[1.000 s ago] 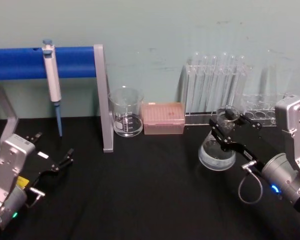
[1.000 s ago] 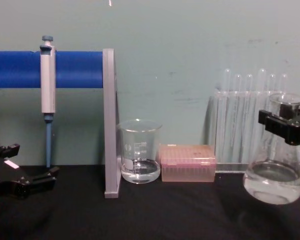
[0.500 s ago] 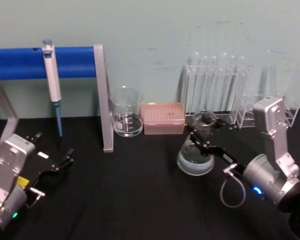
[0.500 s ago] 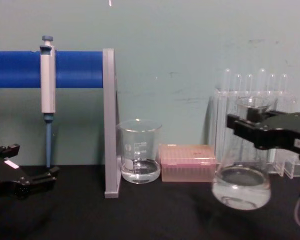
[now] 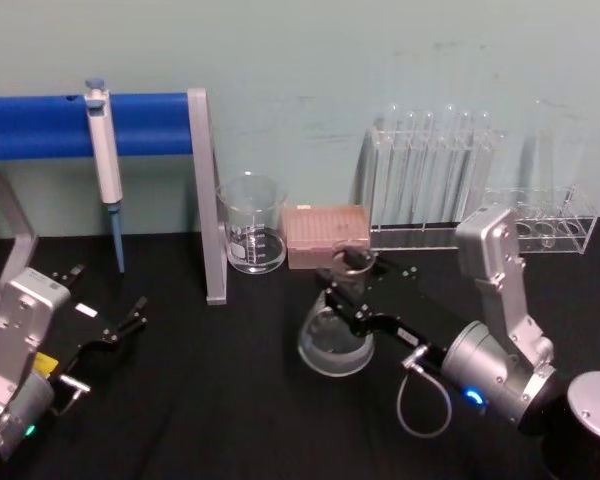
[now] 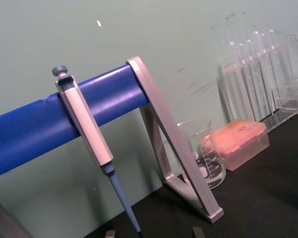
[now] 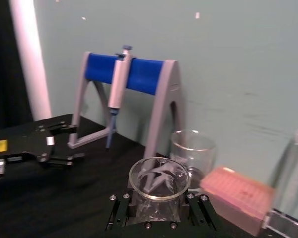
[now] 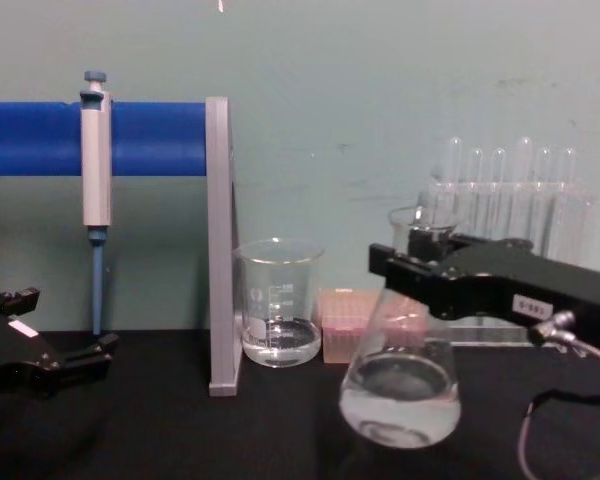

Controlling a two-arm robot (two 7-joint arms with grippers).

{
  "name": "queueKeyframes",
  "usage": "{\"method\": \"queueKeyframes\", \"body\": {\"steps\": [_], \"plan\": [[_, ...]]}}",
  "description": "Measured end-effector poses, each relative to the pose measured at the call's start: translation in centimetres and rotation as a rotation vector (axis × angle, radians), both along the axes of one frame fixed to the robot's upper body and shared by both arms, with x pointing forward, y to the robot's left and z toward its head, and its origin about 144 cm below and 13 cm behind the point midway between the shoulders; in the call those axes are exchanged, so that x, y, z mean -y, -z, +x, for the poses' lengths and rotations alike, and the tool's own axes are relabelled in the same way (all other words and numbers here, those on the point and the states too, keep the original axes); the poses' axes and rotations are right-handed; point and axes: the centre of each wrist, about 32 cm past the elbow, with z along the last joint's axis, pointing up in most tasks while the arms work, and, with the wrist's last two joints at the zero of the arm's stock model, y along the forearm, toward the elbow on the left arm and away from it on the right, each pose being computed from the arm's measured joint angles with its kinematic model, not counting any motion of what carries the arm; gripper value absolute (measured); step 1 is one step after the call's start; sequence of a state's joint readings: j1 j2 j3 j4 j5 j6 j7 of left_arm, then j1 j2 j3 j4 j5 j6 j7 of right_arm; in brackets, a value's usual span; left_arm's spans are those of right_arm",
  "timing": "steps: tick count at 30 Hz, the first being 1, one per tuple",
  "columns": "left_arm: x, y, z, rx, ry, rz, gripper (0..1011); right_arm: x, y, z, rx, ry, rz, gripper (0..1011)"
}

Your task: Grasp the erlenmeyer flask with one hand, shake it three times, then place it back.

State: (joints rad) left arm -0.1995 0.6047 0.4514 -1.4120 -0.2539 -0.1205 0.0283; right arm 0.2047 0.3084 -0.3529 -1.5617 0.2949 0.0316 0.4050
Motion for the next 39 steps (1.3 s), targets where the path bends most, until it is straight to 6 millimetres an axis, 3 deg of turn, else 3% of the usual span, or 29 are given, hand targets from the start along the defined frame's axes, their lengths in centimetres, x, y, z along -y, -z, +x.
{"method": "queueKeyframes", "body": {"steps": [21,39], "plan": [[0.0,0.0,0.0,0.000,0.000,0.000,1001,-1.6,0.2,-0.3,-0.030,-0.154,0.001,457],[0.0,0.0,0.0,0.000,0.000,0.000,1001,-0.5,0.1,0.1,-0.010,-0.086,-0.001,457]]}}
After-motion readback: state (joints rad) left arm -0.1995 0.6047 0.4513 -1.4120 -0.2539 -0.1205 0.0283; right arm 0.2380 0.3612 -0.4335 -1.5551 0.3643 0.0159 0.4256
